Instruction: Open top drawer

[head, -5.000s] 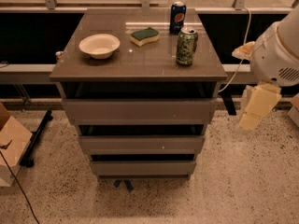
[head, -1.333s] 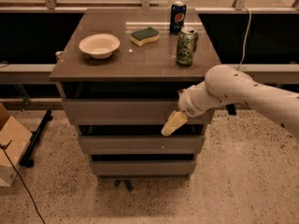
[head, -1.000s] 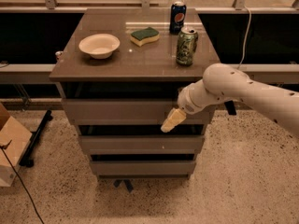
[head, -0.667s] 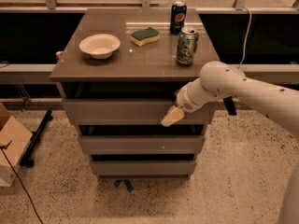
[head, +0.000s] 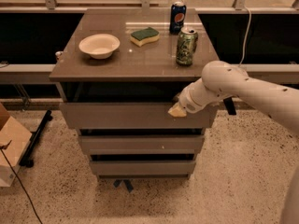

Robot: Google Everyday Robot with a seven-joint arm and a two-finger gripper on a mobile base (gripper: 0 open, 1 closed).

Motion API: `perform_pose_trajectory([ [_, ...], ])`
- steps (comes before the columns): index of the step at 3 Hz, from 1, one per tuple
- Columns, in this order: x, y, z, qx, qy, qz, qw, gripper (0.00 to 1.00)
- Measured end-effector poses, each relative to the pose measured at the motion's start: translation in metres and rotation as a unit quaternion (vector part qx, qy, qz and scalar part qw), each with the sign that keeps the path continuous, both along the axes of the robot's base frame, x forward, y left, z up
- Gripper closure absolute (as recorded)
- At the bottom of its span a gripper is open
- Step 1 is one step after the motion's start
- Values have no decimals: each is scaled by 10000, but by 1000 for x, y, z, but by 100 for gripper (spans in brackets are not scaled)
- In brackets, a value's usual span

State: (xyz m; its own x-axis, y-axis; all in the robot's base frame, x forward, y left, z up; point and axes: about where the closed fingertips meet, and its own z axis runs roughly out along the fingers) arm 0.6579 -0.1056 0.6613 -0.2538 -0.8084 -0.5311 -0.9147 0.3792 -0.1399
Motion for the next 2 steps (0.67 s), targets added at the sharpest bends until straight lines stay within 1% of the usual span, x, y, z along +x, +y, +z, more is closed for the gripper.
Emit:
perform_pose_trajectory([
  [1,0,0,3,0,0,0,10000,95],
  [2,0,0,4,0,0,0,10000,96],
])
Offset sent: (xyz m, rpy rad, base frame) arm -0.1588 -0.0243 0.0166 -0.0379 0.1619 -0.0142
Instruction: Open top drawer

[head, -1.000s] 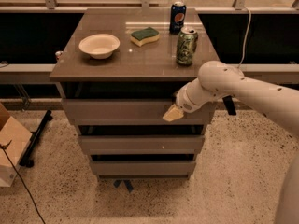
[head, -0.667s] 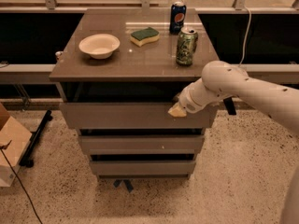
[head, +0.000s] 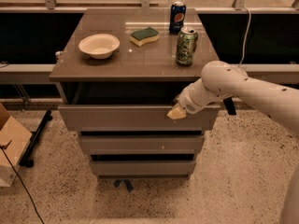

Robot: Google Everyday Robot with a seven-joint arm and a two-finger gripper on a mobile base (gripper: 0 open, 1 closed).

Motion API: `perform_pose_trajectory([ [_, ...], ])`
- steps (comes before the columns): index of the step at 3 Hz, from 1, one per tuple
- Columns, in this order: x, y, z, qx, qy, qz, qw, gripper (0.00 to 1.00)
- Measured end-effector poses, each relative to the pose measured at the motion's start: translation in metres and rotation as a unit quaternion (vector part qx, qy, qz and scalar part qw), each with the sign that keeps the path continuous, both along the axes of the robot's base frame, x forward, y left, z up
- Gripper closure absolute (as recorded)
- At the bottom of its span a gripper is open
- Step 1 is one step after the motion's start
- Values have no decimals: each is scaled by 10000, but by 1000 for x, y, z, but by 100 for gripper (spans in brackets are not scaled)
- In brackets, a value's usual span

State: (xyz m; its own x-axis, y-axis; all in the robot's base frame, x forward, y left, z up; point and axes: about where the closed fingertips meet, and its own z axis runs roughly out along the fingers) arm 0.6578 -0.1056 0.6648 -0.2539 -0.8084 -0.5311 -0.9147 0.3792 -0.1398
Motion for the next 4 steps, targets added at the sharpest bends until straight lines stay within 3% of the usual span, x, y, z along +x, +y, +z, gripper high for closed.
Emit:
perform_pose_trajectory([
  [2,0,1,-1,1,11,10,10000,50],
  [3,-2,1,-2,-43,38,44,10000,19],
  [4,-7,-2,-7,-199,136,157,9996,0],
])
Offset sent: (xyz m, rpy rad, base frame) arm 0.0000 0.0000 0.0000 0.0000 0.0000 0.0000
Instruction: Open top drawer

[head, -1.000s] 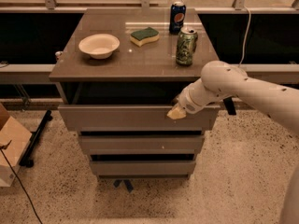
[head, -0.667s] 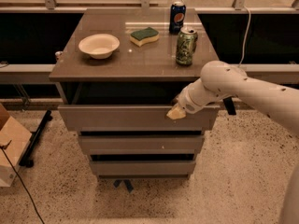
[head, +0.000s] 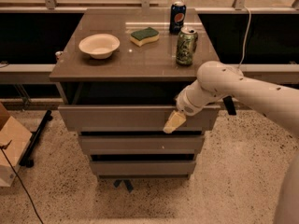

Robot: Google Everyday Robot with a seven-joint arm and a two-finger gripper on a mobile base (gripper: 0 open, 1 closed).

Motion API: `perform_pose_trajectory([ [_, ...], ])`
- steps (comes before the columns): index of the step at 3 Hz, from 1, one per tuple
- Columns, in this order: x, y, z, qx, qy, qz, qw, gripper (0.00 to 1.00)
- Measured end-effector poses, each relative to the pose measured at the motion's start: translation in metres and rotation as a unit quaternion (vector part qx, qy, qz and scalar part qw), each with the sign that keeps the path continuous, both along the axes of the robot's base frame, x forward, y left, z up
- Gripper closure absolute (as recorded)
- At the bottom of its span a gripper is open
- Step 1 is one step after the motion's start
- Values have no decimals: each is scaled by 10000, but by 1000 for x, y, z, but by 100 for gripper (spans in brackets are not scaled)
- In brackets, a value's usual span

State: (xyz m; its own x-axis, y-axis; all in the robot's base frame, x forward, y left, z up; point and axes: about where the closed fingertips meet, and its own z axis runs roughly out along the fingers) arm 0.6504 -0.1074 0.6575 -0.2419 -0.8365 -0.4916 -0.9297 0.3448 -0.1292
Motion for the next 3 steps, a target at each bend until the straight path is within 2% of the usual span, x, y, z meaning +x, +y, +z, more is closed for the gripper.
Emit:
perform_pose_trajectory([
  [1,-21,-13,-8,-153,276,8,9995,0],
  [2,-35,-21,-13,-259,451,-36,9986,19],
  [3,-35,-21,-11,-259,451,-36,9986,42],
])
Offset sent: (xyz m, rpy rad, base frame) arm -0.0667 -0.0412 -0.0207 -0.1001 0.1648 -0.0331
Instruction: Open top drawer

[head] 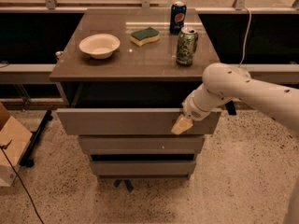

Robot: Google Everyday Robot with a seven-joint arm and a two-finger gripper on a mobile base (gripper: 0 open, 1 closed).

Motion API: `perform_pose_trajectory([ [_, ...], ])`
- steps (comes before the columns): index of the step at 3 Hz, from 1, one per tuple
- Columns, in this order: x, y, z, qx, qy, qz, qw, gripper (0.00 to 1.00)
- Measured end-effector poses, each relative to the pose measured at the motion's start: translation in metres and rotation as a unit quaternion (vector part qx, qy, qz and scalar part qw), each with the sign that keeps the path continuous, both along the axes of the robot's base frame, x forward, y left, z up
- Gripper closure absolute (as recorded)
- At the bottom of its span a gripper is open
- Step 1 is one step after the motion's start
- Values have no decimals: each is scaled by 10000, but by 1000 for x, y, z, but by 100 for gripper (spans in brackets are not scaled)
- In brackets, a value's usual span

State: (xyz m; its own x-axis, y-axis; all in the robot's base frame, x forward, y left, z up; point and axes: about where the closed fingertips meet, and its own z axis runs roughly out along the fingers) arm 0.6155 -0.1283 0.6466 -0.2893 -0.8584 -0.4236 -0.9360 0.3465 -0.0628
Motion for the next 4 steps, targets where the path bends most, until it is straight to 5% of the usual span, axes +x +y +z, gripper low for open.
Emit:
perform_pose_trajectory([
  [2,0,0,10,0,0,0,10000,89],
  [3,-3,0,9,5,21,-23,10000,77],
  [4,-28,-1,3,41,190,-204,9996,54],
])
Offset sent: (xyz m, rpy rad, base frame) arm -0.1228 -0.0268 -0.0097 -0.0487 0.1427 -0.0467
